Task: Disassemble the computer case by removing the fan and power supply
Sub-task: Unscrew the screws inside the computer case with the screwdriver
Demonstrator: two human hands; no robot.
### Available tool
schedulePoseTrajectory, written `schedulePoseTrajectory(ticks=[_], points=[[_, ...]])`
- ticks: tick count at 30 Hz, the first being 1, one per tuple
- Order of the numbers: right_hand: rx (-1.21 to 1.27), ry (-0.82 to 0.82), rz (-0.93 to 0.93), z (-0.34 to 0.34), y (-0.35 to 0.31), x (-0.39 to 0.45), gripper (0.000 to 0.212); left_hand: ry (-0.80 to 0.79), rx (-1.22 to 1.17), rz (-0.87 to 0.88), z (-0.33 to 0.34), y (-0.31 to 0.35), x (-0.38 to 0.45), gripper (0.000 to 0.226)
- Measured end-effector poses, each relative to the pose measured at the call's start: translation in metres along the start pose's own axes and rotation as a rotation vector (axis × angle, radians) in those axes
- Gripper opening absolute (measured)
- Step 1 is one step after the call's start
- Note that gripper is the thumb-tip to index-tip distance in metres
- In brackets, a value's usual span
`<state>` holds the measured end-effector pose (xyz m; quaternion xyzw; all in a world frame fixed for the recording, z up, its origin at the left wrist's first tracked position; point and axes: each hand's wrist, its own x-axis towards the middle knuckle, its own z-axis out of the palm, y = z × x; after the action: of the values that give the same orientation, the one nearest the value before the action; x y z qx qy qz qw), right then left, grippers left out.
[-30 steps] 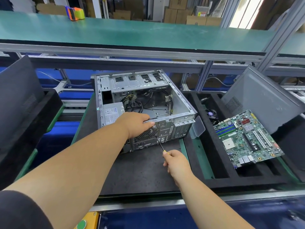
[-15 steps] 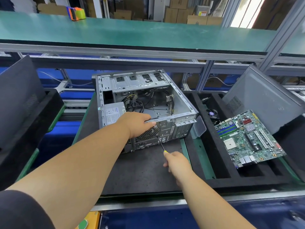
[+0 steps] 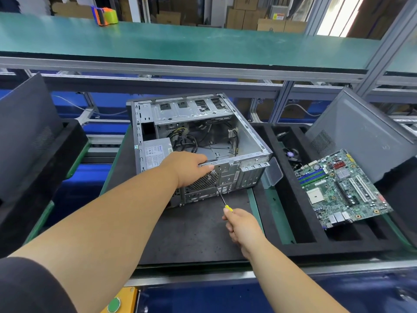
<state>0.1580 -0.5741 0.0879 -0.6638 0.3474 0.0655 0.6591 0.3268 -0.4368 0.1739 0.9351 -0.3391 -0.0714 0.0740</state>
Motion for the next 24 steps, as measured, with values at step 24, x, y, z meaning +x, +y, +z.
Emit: schedulePoseTrajectory(ticks=[24], points=[[0.298, -0.037, 0.151, 0.002, 0.0, 0.004, 0.026, -0.014, 0.016, 0.007, -0.002, 0.001, 0.0, 0.048]])
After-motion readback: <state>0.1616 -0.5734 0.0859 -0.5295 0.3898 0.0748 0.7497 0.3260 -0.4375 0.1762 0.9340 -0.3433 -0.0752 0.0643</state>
